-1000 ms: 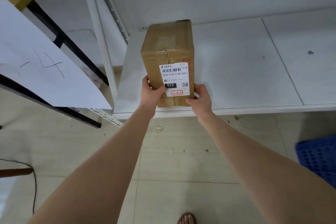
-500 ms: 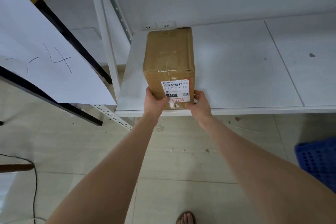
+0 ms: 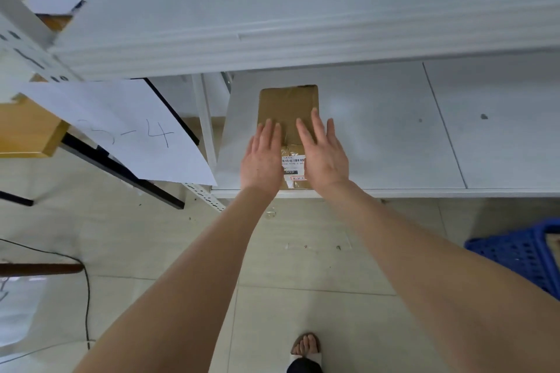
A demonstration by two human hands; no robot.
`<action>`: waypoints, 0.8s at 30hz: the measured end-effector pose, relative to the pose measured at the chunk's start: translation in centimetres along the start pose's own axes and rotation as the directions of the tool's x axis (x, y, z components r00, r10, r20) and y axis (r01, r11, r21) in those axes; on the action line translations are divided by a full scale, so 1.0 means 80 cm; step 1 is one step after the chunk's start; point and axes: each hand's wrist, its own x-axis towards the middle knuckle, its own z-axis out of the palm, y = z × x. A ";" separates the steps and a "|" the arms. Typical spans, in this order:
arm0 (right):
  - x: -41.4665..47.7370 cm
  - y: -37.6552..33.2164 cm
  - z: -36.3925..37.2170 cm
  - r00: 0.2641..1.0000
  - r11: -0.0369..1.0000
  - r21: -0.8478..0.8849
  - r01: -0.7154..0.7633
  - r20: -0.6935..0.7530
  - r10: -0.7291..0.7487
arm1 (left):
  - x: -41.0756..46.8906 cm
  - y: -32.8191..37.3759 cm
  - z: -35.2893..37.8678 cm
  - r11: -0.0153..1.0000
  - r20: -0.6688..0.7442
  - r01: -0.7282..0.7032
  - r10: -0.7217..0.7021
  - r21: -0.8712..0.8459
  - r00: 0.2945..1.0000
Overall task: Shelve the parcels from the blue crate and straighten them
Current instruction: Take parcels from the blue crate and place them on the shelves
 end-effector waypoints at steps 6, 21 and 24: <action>0.001 -0.005 0.003 0.992 0.999 0.000 -0.046 0.119 0.045 | -0.002 0.004 0.013 0.995 0.158 0.075 -0.085 0.069 0.984; 0.061 -0.012 0.013 0.995 0.996 -0.048 -0.072 0.070 0.076 | 0.057 -0.013 0.019 0.995 0.145 0.084 -0.092 0.062 0.985; 0.073 -0.011 0.013 0.994 0.996 -0.053 -0.071 0.075 0.075 | 0.069 -0.015 0.020 0.993 0.148 0.088 -0.098 0.073 0.984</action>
